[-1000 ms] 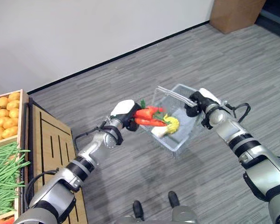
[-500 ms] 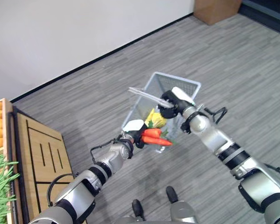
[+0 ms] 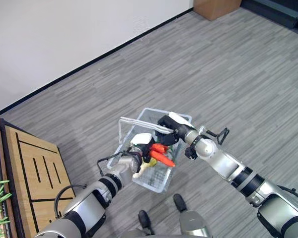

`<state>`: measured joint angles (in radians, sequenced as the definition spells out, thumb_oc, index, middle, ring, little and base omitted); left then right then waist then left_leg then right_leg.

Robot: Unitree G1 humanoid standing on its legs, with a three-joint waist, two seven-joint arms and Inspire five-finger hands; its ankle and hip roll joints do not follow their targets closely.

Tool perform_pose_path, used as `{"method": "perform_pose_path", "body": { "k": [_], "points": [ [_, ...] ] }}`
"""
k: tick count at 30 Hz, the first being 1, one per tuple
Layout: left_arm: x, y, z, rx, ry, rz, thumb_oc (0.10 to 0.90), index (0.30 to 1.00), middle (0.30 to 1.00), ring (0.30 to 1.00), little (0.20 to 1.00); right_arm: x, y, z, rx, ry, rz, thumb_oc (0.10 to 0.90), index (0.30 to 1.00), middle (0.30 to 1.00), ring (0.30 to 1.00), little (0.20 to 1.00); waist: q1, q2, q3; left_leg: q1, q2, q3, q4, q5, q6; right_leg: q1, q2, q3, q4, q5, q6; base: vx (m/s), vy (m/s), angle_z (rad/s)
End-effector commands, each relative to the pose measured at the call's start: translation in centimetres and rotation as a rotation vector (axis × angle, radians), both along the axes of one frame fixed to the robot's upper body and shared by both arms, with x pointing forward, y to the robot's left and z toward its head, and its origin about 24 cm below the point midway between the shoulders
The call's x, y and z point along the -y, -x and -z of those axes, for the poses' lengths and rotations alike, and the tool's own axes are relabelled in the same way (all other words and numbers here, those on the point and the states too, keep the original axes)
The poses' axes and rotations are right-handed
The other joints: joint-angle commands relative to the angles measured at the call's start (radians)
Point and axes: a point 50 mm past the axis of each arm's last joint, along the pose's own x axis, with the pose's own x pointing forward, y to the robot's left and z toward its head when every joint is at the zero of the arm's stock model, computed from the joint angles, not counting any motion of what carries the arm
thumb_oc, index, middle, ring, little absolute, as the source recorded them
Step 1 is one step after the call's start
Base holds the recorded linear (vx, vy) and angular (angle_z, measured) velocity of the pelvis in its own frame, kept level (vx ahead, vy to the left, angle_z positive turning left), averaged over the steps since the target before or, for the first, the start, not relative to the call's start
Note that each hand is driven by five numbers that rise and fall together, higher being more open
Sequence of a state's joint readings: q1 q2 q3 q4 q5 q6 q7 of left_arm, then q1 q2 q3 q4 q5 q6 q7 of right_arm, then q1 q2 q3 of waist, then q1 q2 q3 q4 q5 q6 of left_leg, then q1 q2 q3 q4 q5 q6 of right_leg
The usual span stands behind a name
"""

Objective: Get the vegetables into the basket

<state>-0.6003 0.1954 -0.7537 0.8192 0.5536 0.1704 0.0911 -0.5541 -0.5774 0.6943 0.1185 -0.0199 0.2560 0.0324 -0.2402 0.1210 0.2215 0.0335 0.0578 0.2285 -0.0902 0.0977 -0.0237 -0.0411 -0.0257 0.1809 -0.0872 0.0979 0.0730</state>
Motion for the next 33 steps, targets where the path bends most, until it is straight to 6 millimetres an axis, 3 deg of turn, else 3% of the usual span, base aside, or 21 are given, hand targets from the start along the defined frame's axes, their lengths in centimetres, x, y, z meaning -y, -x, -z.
{"method": "perform_pose_path", "body": {
  "k": [1, 2, 17, 24, 27, 28, 30, 32, 33],
  "points": [
    [1.3, -2.1, -2.3, 0.136, -0.093, 0.054, 0.625, 0.616, 0.616, 0.616, 0.616, -5.1, 1.3, -10.7, 0.427, -0.301, -0.279, 0.400, 0.300, 0.300, 0.300, 0.300, 0.009, -0.034, -0.071, 0.068, -0.002, -0.012, 0.003, -0.095, -0.058, -0.001, -0.053, -0.064, 0.010, -0.027, 0.053, 0.00, -0.001, -0.06],
    [1.3, -1.9, -1.8, 0.125, -0.106, 0.055, 0.900, 1.000, 1.000, 1.000, 1.000, -5.1, 1.6, -11.2, 0.456, -0.309, -0.287, 0.400, 0.300, 0.300, 0.300, 0.300, 0.004, -0.030, -0.068, 0.068, -0.003, -0.009, 0.003, -0.096, -0.058, -0.002, -0.053, -0.064, 0.010, -0.027, 0.053, 0.00, -0.003, -0.05],
    [2.4, -1.3, -1.7, 0.137, -0.116, 0.128, 0.900, 1.000, 1.000, 1.000, 1.000, -4.4, 2.3, -12.1, 0.552, -0.294, -0.277, 0.400, 0.300, 0.300, 0.300, 0.300, 0.005, -0.025, -0.064, 0.076, -0.002, -0.013, 0.003, -0.100, -0.057, 0.010, -0.055, -0.072, 0.009, -0.032, 0.050, 0.00, -0.002, 0.00],
    [2.4, -1.4, -2.3, 0.158, -0.103, 0.137, 0.900, 1.000, 1.000, 1.000, 1.000, -3.3, 1.7, -10.5, 0.507, -0.257, -0.213, 0.400, 0.300, 0.300, 0.300, 0.300, 0.010, -0.026, -0.062, 0.080, -0.003, -0.016, 0.003, -0.104, -0.055, 0.017, -0.054, -0.077, 0.009, -0.035, 0.051, 0.00, -0.003, 0.01],
    [2.6, -1.8, -3.9, 0.220, -0.100, 0.192, 0.900, 1.000, 1.000, 1.000, 1.000, -1.9, 1.3, -9.3, 0.479, -0.209, -0.150, 0.400, 0.300, 0.300, 0.300, 0.300, 0.016, -0.025, -0.063, 0.080, -0.003, -0.021, 0.003, -0.104, -0.055, 0.019, -0.055, -0.080, 0.008, -0.035, 0.051, -0.01, -0.019, 0.04],
    [2.7, -1.8, -5.6, 0.277, -0.071, 0.243, 0.900, 1.000, 1.000, 1.000, 1.000, -0.6, 1.3, -8.6, 0.459, -0.197, -0.105, 0.400, 0.300, 0.300, 0.300, 0.300, 0.021, -0.026, -0.061, 0.076, -0.003, -0.026, 0.003, -0.092, -0.056, 0.018, -0.056, -0.088, 0.010, -0.027, 0.049, 0.01, -0.019, 0.05],
    [2.6, -1.6, -6.2, 0.292, -0.067, 0.273, 0.900, 1.000, 1.000, 1.000, 1.000, 0.1, 1.3, -8.1, 0.449, -0.188, -0.078, 0.400, 0.300, 0.300, 0.300, 0.300, 0.024, -0.027, -0.064, 0.076, -0.004, -0.030, 0.003, -0.092, -0.055, 0.021, -0.055, -0.091, 0.010, -0.029, 0.049, 0.00, -0.024, 0.09],
    [2.0, -0.8, -8.3, 0.334, -0.009, 0.335, 0.900, 1.000, 1.000, 1.000, 1.000, 2.6, 1.4, -6.5, 0.409, -0.133, 0.016, 0.400, 0.300, 0.300, 0.300, 0.300, 0.040, -0.027, -0.071, 0.077, -0.005, -0.039, 0.003, -0.094, -0.054, 0.030, -0.057, -0.104, 0.008, -0.032, 0.050, 0.02, -0.015, 0.08],
    [2.0, -0.7, -8.3, 0.333, -0.010, 0.335, 0.900, 1.000, 1.000, 1.000, 1.000, 2.6, 1.4, -6.5, 0.408, -0.133, 0.016, 0.400, 0.300, 0.300, 0.300, 0.300, 0.039, -0.027, -0.071, 0.078, -0.005, -0.039, 0.003, -0.095, -0.054, 0.031, -0.057, -0.105, 0.008, -0.033, 0.050, 0.01, -0.014, 0.09]
  ]
}}
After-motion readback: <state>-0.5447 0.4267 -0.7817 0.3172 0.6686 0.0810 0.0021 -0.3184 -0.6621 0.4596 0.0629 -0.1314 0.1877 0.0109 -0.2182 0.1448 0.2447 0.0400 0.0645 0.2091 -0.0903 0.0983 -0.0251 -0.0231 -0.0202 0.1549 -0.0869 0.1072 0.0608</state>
